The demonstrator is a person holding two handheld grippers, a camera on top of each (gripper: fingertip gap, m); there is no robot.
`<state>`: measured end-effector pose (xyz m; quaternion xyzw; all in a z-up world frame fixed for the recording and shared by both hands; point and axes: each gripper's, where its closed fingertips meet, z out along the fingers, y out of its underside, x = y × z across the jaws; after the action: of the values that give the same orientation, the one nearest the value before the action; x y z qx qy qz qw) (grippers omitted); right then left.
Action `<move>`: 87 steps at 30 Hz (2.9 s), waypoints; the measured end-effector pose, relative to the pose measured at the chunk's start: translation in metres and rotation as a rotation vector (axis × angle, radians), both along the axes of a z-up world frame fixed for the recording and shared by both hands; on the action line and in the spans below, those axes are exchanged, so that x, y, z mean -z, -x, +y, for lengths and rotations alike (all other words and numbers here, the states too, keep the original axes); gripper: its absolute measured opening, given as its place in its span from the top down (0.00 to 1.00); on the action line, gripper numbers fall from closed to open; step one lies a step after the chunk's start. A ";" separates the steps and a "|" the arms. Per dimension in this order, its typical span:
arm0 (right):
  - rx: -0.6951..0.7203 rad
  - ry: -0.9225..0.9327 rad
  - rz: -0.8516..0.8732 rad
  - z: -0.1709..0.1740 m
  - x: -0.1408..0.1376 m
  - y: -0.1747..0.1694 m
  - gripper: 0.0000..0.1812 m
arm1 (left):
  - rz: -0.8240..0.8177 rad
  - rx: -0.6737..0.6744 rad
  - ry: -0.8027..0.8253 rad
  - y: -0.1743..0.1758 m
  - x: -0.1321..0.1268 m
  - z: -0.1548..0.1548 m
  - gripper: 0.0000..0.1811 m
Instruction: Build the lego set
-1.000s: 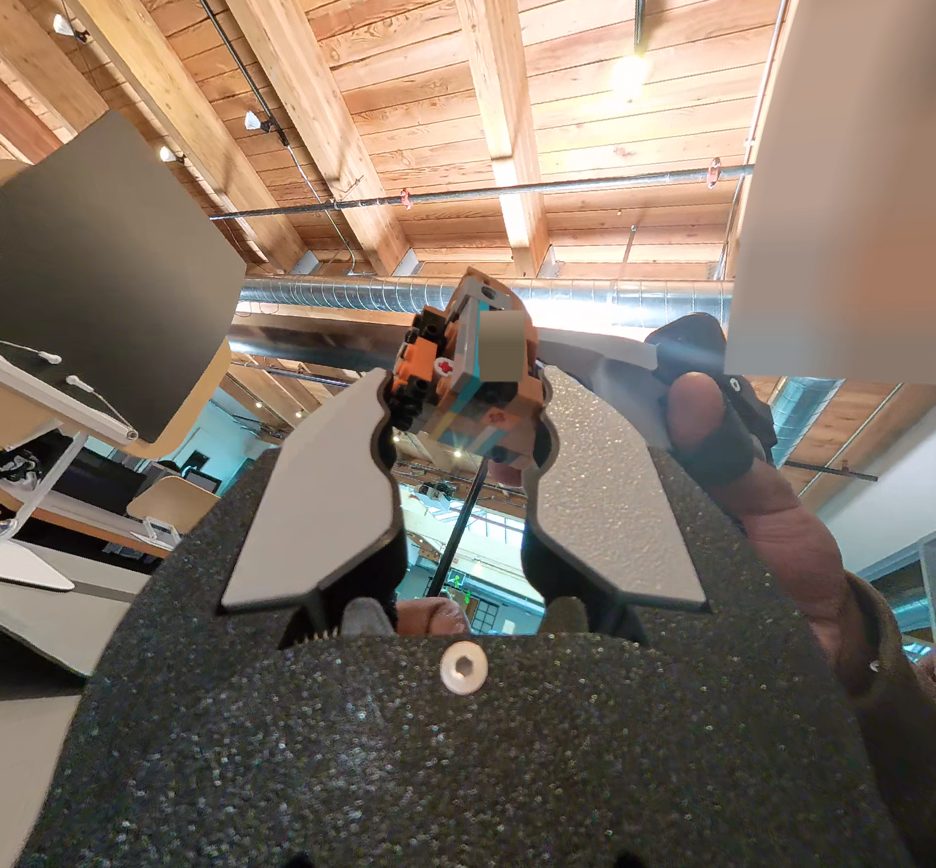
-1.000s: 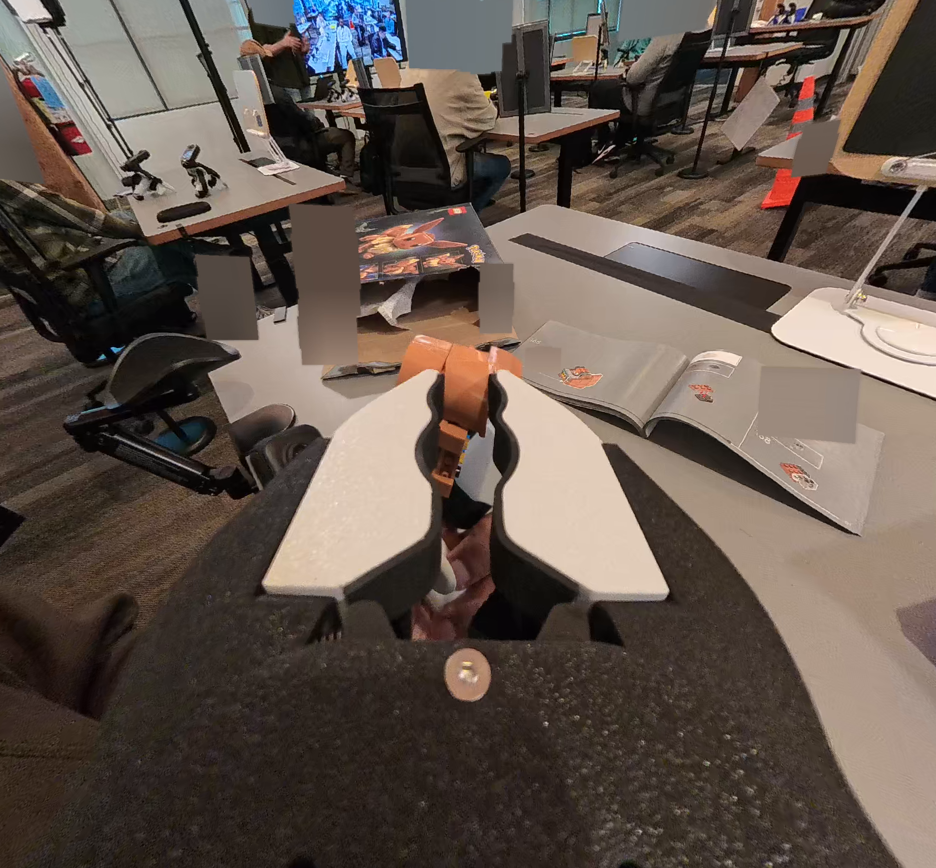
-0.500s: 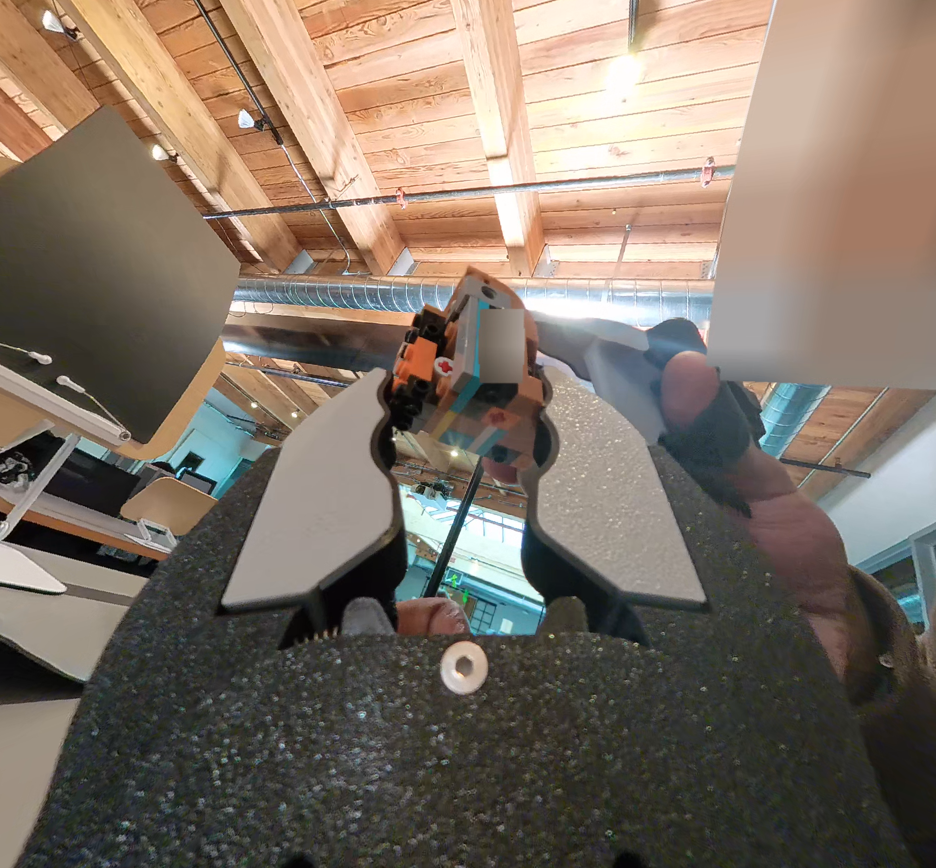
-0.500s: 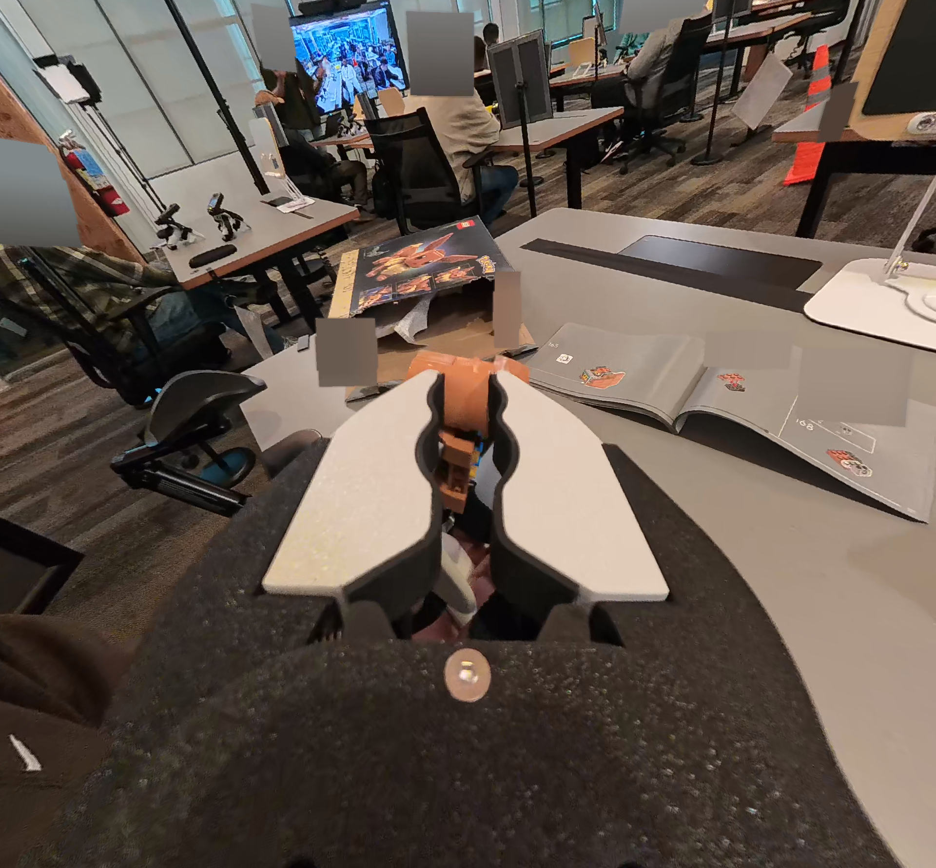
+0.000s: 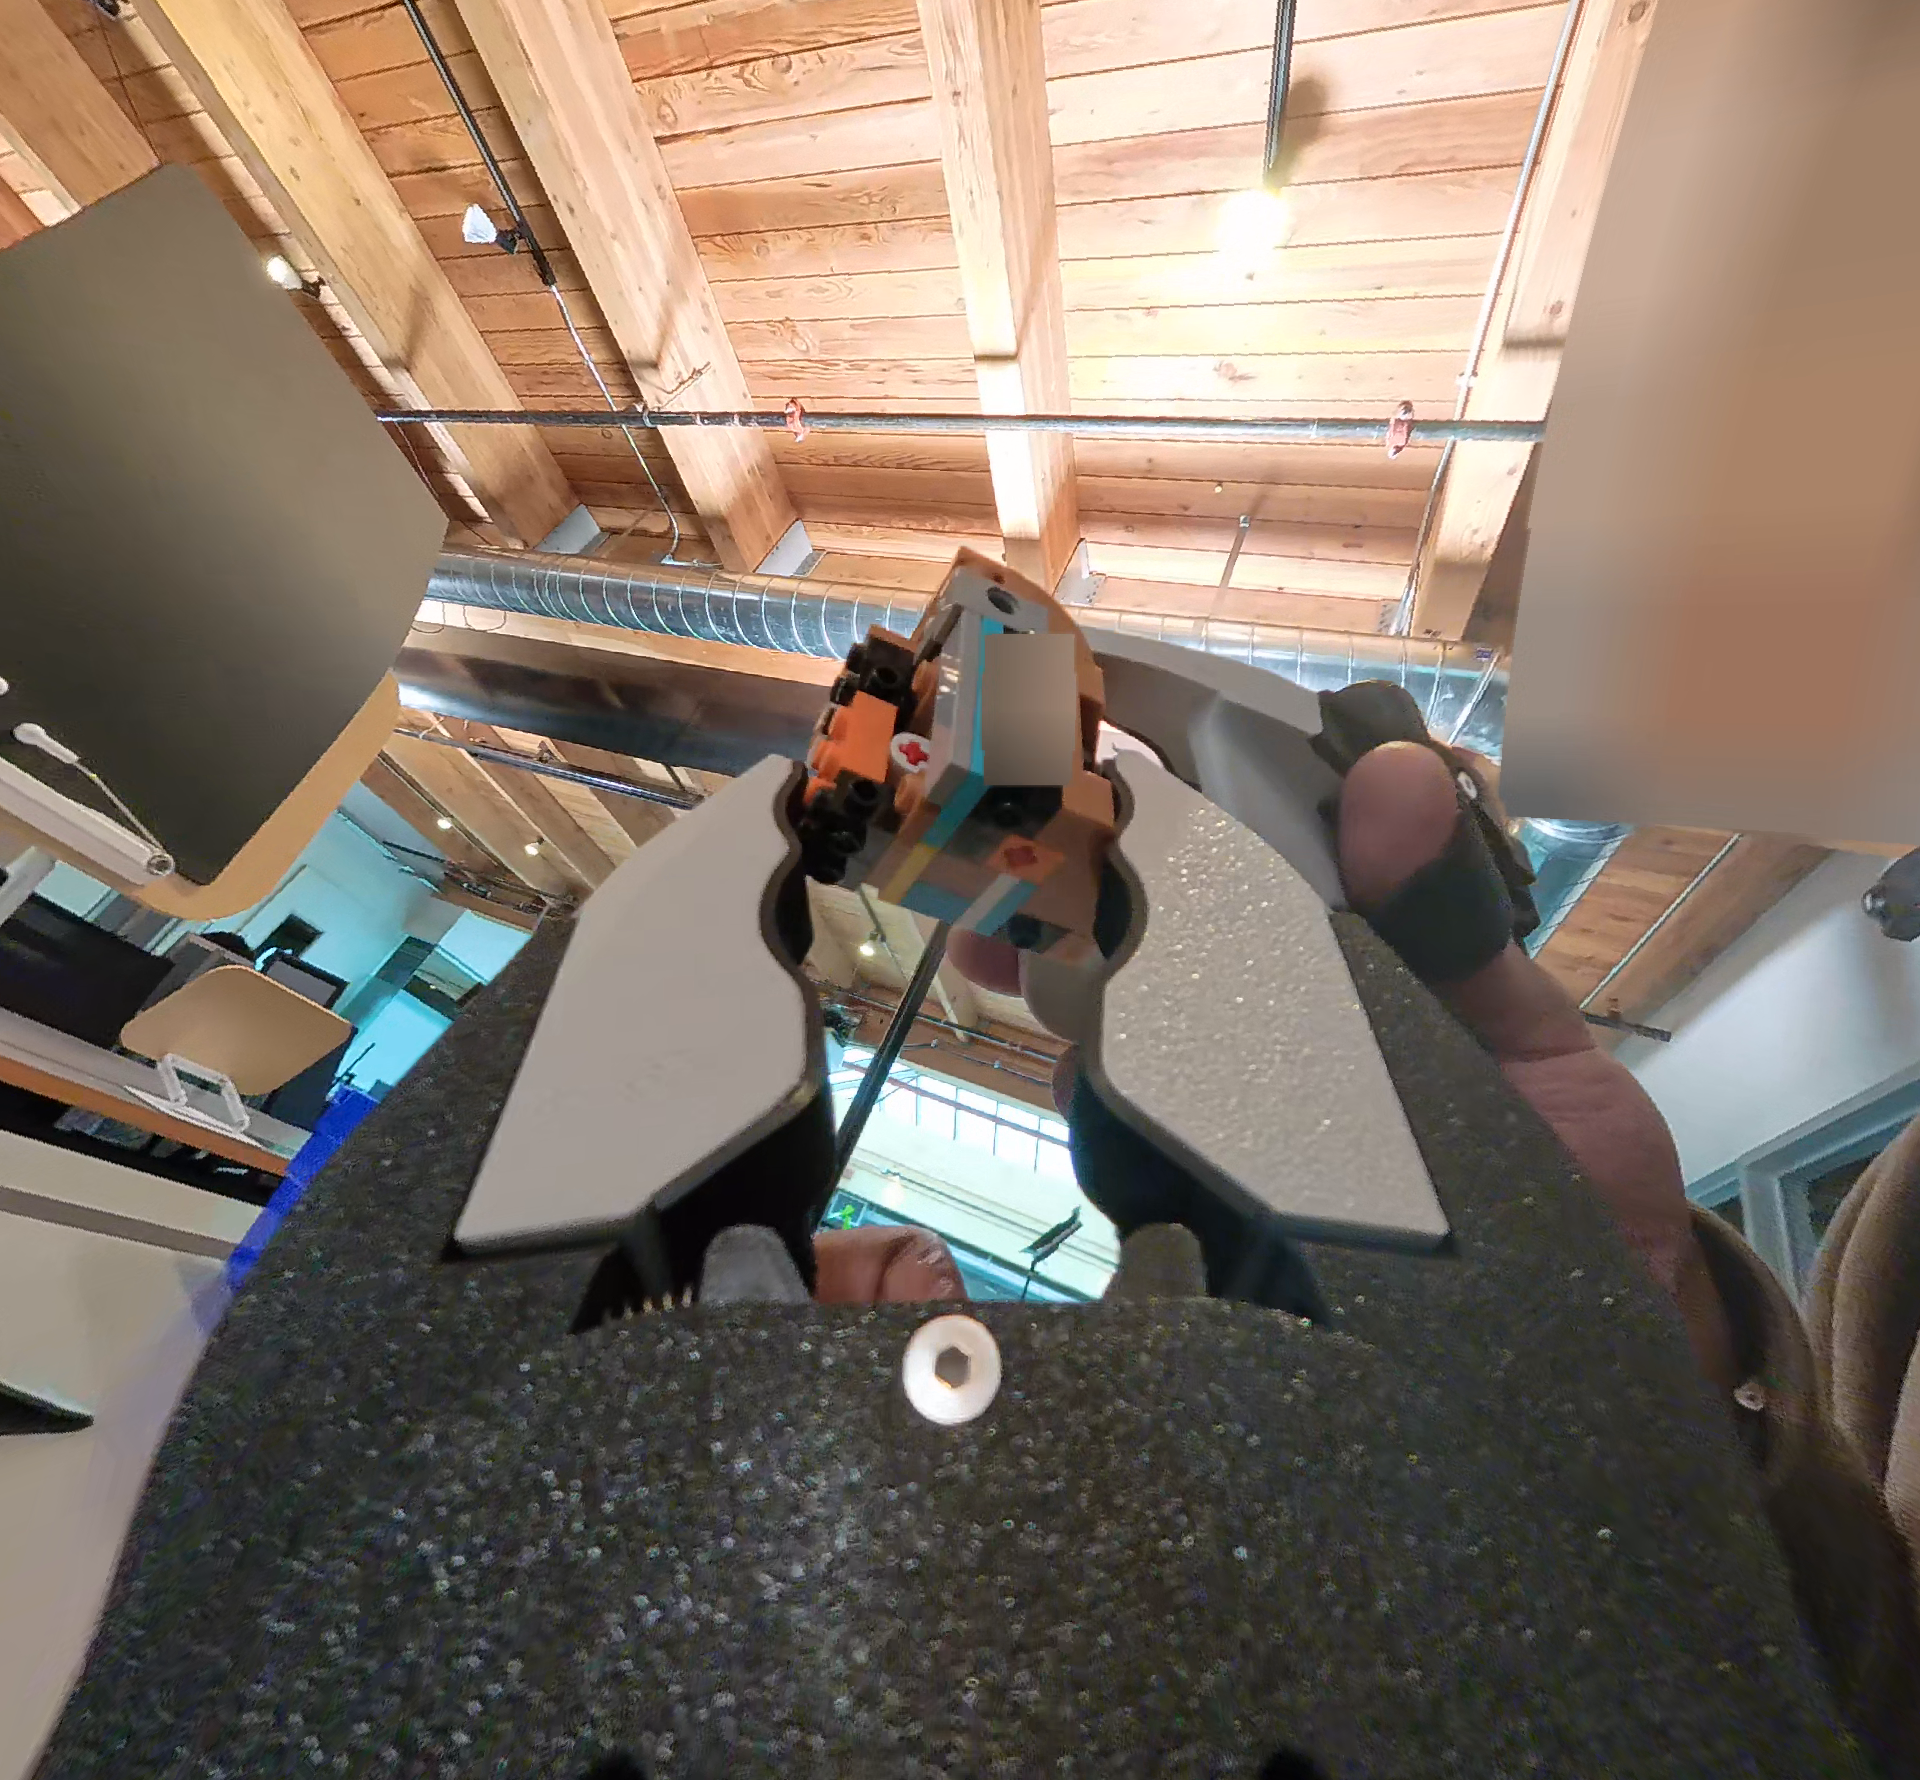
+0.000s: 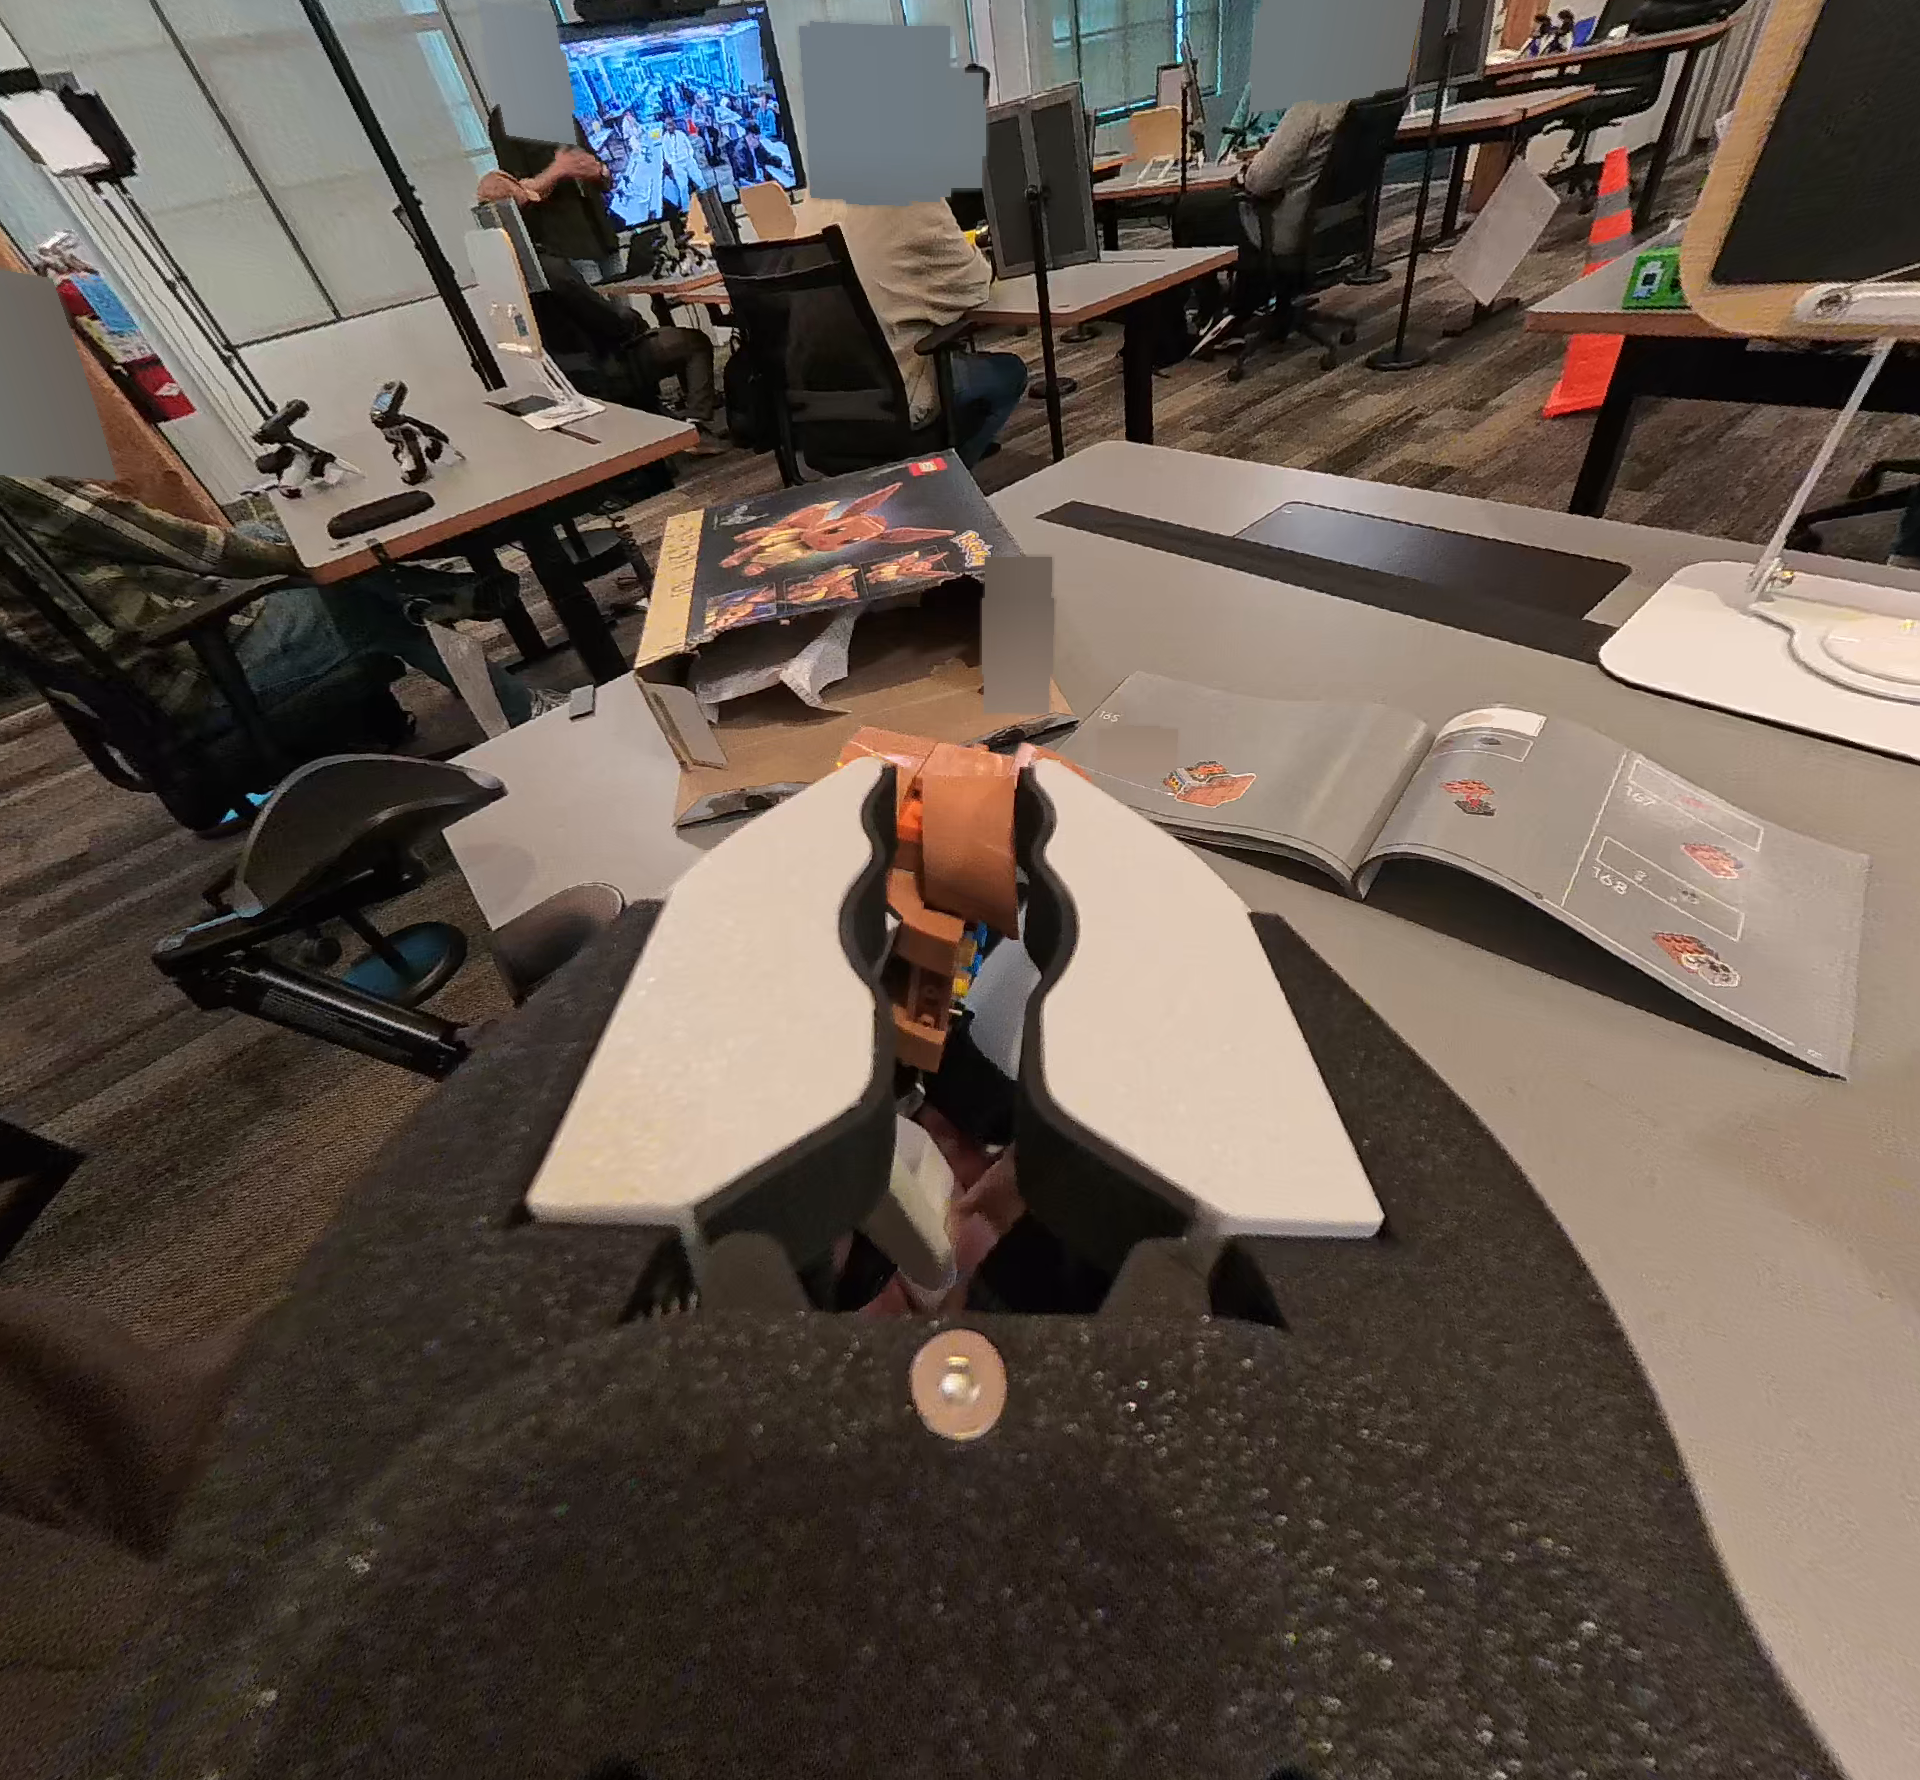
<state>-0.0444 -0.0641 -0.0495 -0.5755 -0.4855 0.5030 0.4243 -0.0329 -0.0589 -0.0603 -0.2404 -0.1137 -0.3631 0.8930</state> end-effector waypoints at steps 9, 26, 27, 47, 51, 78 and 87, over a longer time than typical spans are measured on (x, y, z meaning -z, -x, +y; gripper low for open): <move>0.007 0.008 0.020 -0.002 0.002 0.007 0.87 | -0.093 0.120 -0.060 0.003 0.001 -0.002 0.71; -0.005 0.023 0.018 0.000 0.005 0.019 0.86 | -0.198 0.278 -0.117 0.005 0.003 0.001 0.71; -0.007 0.021 0.018 -0.001 0.005 0.019 0.86 | -0.203 0.285 -0.121 0.006 0.003 0.001 0.71; -0.091 -0.049 0.193 0.006 -0.026 0.007 0.81 | -0.288 0.401 -0.180 0.008 0.002 -0.001 0.71; -0.066 -0.124 0.311 0.035 -0.025 -0.015 0.85 | -0.306 0.409 -0.161 0.010 0.007 0.004 0.71; -0.239 0.146 -0.255 0.027 0.099 -0.030 0.86 | -0.092 0.252 -0.030 0.001 0.007 0.010 0.71; -0.228 0.127 -0.225 0.021 0.094 -0.025 0.95 | -0.056 0.220 -0.021 -0.001 0.006 0.008 0.71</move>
<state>-0.0194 -0.0433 -0.1433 -0.5951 -0.5593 0.5100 0.2699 -0.0314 -0.0512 -0.0662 -0.2319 -0.1075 -0.4668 0.8466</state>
